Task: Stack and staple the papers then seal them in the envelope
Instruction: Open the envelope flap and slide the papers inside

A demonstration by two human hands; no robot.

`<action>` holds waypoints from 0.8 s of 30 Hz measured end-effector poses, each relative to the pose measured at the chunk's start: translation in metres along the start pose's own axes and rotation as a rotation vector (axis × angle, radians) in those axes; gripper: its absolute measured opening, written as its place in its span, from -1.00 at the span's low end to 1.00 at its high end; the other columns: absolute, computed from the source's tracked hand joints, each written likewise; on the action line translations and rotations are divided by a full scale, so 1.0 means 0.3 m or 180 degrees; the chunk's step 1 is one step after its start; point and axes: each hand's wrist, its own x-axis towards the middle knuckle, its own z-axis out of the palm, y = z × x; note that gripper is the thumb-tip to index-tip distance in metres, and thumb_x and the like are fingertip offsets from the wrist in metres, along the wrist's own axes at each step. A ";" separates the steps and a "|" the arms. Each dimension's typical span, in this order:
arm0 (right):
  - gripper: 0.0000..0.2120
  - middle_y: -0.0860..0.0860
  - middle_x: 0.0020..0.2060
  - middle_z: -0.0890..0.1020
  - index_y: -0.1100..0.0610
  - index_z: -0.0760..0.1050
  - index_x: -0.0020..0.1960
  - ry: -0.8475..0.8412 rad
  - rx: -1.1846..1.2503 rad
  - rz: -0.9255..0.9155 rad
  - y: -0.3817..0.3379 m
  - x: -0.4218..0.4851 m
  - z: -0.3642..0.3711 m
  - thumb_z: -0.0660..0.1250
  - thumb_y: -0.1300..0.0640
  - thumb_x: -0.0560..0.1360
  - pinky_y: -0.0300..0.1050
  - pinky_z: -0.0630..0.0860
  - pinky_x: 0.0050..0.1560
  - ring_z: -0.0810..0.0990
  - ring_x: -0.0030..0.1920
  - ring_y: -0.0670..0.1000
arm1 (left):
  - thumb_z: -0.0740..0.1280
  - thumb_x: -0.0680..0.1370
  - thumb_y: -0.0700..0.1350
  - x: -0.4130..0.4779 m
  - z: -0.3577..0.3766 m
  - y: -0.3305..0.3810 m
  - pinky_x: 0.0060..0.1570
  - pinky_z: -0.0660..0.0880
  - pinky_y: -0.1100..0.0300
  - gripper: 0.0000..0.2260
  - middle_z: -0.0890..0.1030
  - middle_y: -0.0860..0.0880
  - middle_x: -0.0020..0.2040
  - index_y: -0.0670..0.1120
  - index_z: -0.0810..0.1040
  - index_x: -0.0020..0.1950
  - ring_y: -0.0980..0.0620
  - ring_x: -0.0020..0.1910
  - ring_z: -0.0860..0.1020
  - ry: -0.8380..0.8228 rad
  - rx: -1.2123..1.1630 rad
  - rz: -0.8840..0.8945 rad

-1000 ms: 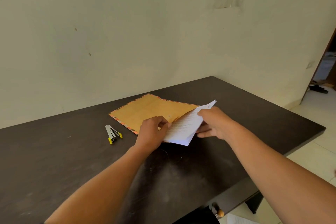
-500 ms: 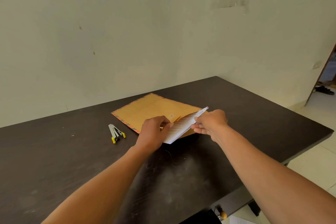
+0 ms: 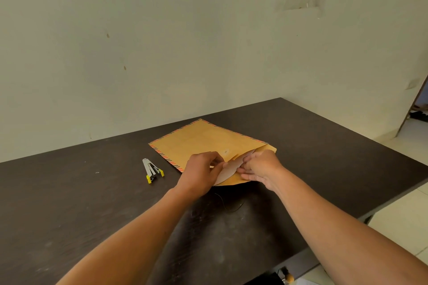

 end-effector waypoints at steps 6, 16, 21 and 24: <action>-0.71 0.22 0.16 0.63 0.23 0.49 0.20 -0.0342 0.0330 -0.0026 0.010 -0.002 0.021 0.09 0.45 0.64 0.09 0.61 0.15 0.66 0.02 0.10 | 0.35 0.61 0.00 -0.010 -0.012 0.002 -0.01 0.55 0.24 -0.83 0.68 0.05 0.01 -0.04 0.66 0.08 0.11 -0.02 0.60 -0.0041 0.0021 -0.0020; -0.78 0.02 -0.05 0.65 0.05 0.58 -0.08 0.0623 -0.2171 -0.1360 -0.002 -0.005 -0.109 0.23 0.30 0.54 -0.02 0.60 -0.04 0.63 0.00 0.08 | 0.35 0.60 0.03 -0.046 -0.050 -0.065 0.17 0.54 0.06 -0.85 0.68 0.07 0.06 0.00 0.65 0.06 0.08 0.08 0.59 -0.0673 0.0331 -0.0179; -0.58 -0.02 0.33 0.41 -0.26 0.56 0.09 -0.0472 -0.3689 -0.1127 0.018 -0.023 -0.168 0.33 0.26 0.48 0.18 0.33 0.41 0.31 0.39 0.15 | 0.34 0.52 0.27 -0.091 -0.103 -0.084 0.22 0.51 0.06 -0.64 0.63 0.13 0.14 0.06 0.61 0.16 0.11 0.12 0.54 -0.1108 0.0691 -0.0173; -0.67 -0.09 0.41 0.35 -0.27 0.58 0.16 -0.0554 -0.3762 -0.1191 0.047 -0.023 -0.170 0.41 0.12 0.53 0.25 0.20 0.48 0.25 0.45 0.13 | 0.31 0.29 0.55 -0.115 -0.127 -0.077 0.26 0.46 0.06 -0.32 0.52 0.16 0.25 0.15 0.53 0.24 0.09 0.21 0.46 -0.1510 0.0769 -0.0297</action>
